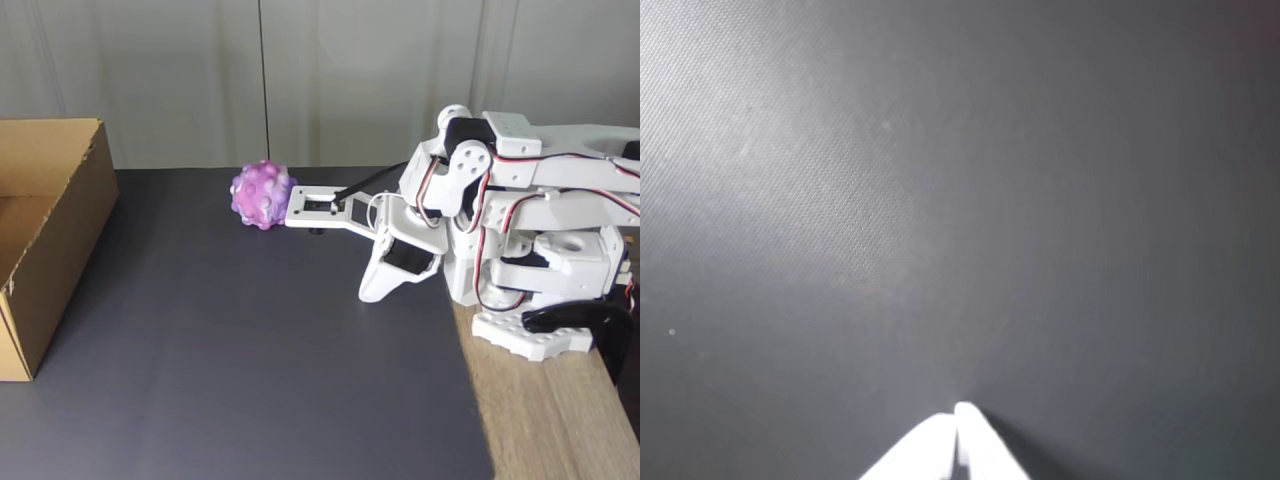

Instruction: Grasp a ball and put it in the box.

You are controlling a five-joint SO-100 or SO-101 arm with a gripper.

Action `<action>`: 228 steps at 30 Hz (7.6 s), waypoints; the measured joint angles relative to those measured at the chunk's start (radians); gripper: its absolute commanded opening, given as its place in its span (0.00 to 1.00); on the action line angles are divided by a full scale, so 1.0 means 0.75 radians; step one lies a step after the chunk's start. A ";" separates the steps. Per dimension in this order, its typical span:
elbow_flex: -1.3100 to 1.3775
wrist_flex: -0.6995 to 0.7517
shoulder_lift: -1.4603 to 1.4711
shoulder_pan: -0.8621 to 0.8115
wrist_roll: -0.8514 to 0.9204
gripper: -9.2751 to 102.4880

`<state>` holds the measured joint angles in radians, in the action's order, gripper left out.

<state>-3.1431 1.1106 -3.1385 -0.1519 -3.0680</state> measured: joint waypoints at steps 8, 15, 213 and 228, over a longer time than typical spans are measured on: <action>0.000 0.000 0.000 0.000 0.000 0.08; 0.000 0.000 0.000 0.000 0.000 0.08; 1.479 -0.879 2.039 -0.792 -0.245 0.16; 1.469 -0.730 1.906 -0.789 -0.288 0.32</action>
<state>-2.0417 0.5630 -1.7089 -0.7440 -3.2843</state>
